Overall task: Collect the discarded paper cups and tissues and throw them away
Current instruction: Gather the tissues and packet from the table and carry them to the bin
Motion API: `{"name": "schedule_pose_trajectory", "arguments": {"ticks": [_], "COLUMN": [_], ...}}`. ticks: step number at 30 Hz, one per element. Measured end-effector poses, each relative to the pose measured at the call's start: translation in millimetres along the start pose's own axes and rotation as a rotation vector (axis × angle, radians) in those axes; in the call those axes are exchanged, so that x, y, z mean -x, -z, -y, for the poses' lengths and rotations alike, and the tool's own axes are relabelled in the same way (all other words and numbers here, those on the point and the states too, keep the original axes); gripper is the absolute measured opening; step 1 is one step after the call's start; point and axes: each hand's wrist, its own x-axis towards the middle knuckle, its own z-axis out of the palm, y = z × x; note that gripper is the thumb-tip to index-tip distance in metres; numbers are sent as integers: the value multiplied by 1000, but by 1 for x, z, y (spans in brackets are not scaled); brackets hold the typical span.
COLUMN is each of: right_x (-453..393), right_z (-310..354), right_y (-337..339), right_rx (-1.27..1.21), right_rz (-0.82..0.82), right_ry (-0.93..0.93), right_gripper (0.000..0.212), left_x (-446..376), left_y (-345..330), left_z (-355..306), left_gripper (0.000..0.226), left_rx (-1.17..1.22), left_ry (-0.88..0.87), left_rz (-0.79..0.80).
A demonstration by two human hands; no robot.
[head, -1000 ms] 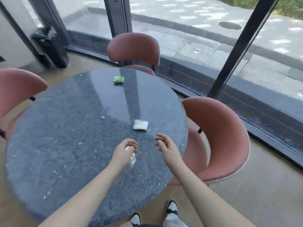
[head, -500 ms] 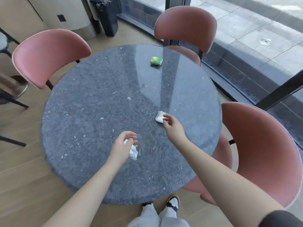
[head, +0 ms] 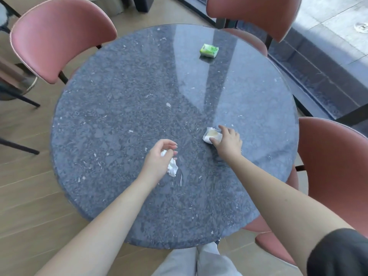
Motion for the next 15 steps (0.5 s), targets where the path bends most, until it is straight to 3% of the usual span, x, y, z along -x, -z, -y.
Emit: {"name": "schedule_pose_trajectory", "arguments": {"ticks": [4,9,15], "right_x": [-6,-6,18], "right_z": [1,1,11], "right_y": [-8,-9,6], "right_rx": [82,111,-358], "right_rz": [-25,-62,-28], "right_ry": [20,10,-68], "right_gripper": [60,40,23], "left_x": [-5,-5,0], "left_y": [8,16,19], "left_z": [4,5,-6], "left_gripper": [27,28,35], "left_rx": [-2,-3,-10], "left_ry": [16,-1,-40], "left_rz": [12,16,41]}}
